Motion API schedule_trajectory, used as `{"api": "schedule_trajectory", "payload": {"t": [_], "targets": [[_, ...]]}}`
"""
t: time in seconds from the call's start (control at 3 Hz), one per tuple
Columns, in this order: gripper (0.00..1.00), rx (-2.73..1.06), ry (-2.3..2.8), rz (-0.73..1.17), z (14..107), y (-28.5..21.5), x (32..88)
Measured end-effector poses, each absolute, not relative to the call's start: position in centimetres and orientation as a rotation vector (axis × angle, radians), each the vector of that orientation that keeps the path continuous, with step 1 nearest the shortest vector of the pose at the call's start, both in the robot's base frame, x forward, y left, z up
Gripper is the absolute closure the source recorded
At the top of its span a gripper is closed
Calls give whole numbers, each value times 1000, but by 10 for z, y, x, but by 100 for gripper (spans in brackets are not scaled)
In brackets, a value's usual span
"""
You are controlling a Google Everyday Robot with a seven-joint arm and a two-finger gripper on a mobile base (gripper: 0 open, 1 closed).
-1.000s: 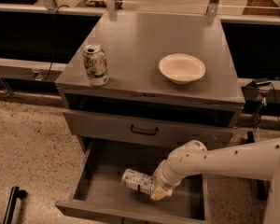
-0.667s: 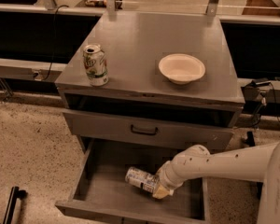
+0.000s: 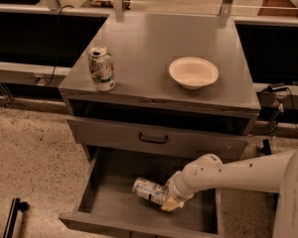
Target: Place blue plastic bottle into middle drawer
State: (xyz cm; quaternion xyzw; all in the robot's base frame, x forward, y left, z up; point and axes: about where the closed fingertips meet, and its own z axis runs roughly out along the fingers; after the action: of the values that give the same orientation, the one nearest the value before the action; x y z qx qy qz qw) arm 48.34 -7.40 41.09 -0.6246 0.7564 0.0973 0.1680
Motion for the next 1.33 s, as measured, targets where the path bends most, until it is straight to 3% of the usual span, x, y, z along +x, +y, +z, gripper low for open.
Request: {"api": "schedule_trajectory", "payload": {"t": [0.33,0.67,1.33], "targets": [[11,-1778,2152,280,410,-73,483],[0,-1780,2152,281,409,-73,482],[0,-1910,2027,303,455,-60,434]]}}
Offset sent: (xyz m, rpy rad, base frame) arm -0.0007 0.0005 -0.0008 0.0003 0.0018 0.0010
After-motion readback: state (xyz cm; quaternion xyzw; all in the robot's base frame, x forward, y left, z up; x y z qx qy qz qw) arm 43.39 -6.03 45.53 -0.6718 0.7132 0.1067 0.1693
